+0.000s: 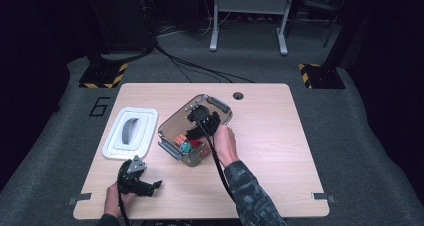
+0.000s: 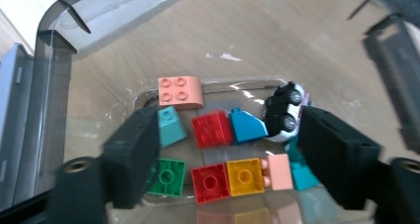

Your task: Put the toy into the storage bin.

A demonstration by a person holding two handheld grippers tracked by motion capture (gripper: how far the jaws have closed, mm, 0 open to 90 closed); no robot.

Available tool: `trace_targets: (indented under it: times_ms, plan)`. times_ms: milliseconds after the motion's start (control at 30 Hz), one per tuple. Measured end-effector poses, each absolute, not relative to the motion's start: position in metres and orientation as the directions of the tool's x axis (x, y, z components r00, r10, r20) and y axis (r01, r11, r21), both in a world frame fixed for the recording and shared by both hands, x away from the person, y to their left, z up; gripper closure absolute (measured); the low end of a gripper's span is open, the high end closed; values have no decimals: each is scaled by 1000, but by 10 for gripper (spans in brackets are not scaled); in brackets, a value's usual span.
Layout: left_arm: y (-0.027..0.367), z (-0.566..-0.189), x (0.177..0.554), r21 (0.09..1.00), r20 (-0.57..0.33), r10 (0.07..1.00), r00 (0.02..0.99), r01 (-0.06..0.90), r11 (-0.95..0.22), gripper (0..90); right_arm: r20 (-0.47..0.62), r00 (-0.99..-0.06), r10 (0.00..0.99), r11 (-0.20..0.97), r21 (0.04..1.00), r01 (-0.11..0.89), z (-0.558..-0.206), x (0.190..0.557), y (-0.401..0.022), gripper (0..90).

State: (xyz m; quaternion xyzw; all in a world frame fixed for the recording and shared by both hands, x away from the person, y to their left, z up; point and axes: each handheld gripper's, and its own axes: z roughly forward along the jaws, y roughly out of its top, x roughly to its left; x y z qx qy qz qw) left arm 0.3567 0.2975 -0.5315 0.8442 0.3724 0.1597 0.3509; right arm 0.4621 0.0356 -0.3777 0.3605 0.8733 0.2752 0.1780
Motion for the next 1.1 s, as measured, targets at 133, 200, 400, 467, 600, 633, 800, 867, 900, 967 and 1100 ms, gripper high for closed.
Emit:
trace_targets:
  times_ms: [133,200,400,467,600,633,800,867,900,967,1100]
  plan:
    - [298,-532,357,711,8,741,672,517,-476,4,-87,-656,749,550,633,544,-367,450,17,138]
    - [298,-532,357,711,8,741,672,517,-477,4,-87,-654,751,547,636,544,-364,447,10,121]
    - [298,-532,357,712,8,741,671,517,-476,4,-72,-642,763,507,683,526,-362,434,-18,33]
    - [298,-532,357,711,8,741,672,517,-476,4,-76,-635,769,493,703,512,-364,429,-27,11]
    - [298,-532,357,711,8,741,671,517,-476,4,-43,-605,795,445,719,534,-374,420,-44,0]
    - [298,-532,357,711,8,741,671,517,-476,4,-42,-599,799,440,719,537,-376,419,-47,0]
    - [298,-532,357,711,8,741,671,517,-476,4,-19,-551,834,386,733,560,-393,410,-69,0]
    - [298,-532,357,711,8,741,671,517,-476,4,-15,-539,842,375,734,566,-399,408,-75,0]
    - [298,-532,357,711,8,741,671,517,-476,4,-14,-531,847,371,731,572,-403,407,-78,0]
    - [298,-532,357,711,9,741,671,517,-476,4,-8,-514,858,356,731,582,-413,406,-87,0]
    - [298,-532,357,711,8,741,671,517,-476,4,7,-482,876,328,724,607,-431,403,-99,0]
